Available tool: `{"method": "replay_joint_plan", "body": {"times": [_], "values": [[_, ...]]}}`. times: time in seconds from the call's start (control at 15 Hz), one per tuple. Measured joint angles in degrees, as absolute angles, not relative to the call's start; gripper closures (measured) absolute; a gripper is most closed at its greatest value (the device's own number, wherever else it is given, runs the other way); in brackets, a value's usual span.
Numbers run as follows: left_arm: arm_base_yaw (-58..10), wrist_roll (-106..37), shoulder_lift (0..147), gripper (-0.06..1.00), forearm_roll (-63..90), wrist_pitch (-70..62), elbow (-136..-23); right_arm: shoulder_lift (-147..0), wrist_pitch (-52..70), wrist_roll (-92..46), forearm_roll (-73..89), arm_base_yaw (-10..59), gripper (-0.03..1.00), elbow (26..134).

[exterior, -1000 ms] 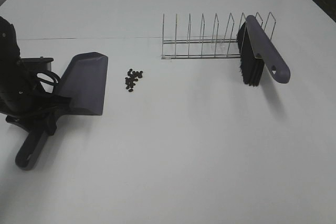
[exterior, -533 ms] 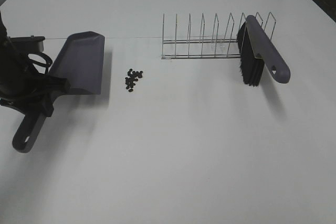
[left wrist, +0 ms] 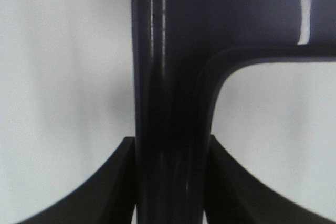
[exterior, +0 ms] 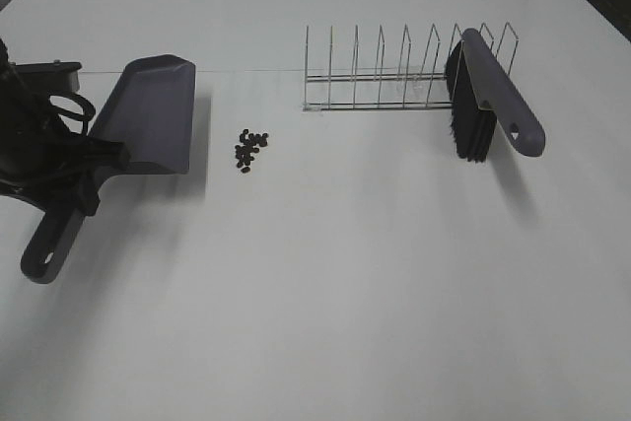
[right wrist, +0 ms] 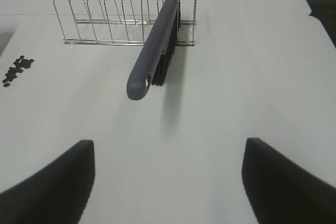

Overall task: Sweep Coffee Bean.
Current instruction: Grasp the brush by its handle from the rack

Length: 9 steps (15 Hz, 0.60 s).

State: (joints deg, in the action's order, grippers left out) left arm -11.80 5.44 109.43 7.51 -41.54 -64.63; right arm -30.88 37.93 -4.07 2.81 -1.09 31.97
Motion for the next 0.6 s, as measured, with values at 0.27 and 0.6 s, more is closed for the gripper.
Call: {"method": "replay_joint_plan", "body": {"times": [0.27,0.6], "values": [[-11.8,5.4,109.4,0.62,7.5,-41.5,-64.6,-53.0,35.1,-4.1,5.6,-1.1,0.32,43.9],[-11.8,5.2,109.4,0.62,7.5,-41.5,-64.6,-78.7,35.1,-4.8,7.2,-1.1,0.32,66.2]]}}
